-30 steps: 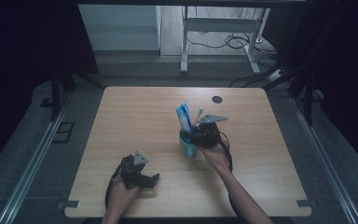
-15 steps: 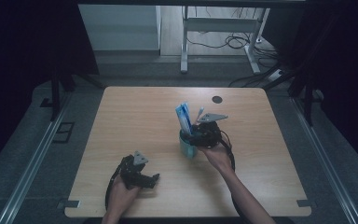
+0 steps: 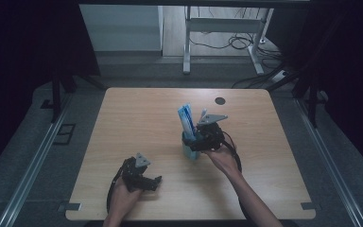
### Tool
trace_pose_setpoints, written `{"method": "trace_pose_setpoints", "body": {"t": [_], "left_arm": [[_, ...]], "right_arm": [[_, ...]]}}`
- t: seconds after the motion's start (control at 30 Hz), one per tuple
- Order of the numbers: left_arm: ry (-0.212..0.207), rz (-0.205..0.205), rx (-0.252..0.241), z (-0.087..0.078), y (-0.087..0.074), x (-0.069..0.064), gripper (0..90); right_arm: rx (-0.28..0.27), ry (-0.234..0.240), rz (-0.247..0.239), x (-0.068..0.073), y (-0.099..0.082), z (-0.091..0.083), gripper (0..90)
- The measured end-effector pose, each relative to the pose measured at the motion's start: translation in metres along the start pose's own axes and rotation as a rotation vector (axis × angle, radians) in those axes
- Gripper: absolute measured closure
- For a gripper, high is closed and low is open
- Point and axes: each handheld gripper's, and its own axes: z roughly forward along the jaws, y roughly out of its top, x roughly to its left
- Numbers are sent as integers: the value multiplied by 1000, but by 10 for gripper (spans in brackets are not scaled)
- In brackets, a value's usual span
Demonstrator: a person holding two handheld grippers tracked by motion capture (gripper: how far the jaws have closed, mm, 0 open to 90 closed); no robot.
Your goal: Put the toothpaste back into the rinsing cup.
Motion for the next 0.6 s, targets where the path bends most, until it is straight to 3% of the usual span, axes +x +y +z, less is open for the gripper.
{"method": "trace_pose_setpoints", "body": {"t": [0.6], "left_arm": [[-1, -2, -2, 0, 0, 0, 0]], "right_arm": [[38, 5, -46, 5, 3, -16, 115]]}}
